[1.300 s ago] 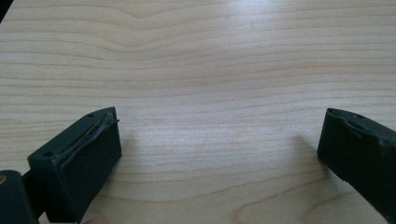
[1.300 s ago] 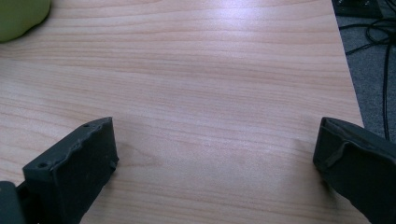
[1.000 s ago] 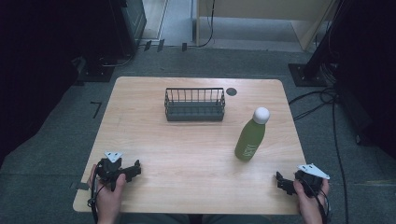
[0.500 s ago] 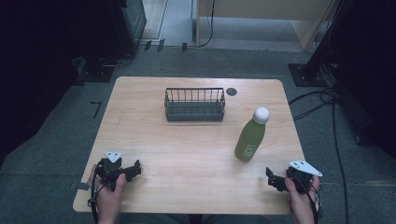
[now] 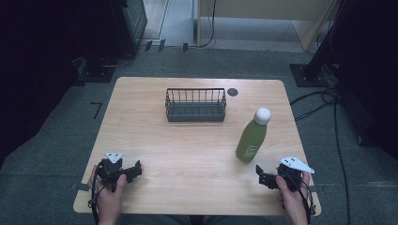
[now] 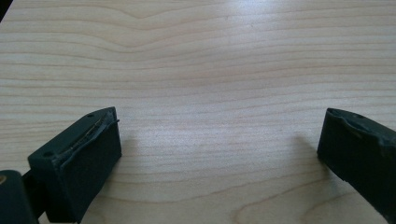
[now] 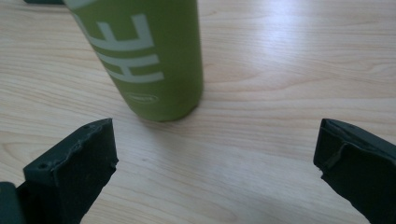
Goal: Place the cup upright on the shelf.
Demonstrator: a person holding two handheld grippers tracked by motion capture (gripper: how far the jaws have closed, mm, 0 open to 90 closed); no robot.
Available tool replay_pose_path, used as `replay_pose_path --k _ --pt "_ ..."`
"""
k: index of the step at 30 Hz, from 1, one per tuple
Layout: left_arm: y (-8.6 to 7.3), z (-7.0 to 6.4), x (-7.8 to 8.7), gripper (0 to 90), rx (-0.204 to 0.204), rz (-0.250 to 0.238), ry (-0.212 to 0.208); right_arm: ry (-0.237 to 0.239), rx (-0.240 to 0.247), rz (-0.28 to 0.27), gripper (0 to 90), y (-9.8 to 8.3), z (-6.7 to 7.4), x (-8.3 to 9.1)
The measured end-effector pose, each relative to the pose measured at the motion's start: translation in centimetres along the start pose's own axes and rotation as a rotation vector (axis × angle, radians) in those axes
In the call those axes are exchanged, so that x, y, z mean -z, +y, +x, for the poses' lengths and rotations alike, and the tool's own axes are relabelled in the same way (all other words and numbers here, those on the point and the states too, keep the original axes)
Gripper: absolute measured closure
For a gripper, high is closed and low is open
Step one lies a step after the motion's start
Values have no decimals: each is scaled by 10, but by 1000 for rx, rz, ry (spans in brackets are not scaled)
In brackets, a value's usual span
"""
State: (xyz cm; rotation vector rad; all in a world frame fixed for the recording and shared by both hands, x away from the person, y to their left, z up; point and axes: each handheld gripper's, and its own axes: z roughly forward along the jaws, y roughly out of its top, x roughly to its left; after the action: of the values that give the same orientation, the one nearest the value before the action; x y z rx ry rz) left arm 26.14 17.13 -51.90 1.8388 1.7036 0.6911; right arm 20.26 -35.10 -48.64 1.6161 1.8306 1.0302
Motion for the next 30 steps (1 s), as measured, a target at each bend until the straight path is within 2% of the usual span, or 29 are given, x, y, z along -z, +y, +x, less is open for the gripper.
replay_pose_path --k 5,9,18,30 --pt "0 0 0 0 -1 0 0 32 -4 -18 0 7 10 -1" --pt "0 0 0 0 0 0 0 48 10 -34 0 13 17 -3" --pt "0 0 0 0 0 0 0 89 -25 -73 0 30 32 -8" --pt "0 0 0 0 0 -1 0 63 -41 -110 16 50 44 -17"
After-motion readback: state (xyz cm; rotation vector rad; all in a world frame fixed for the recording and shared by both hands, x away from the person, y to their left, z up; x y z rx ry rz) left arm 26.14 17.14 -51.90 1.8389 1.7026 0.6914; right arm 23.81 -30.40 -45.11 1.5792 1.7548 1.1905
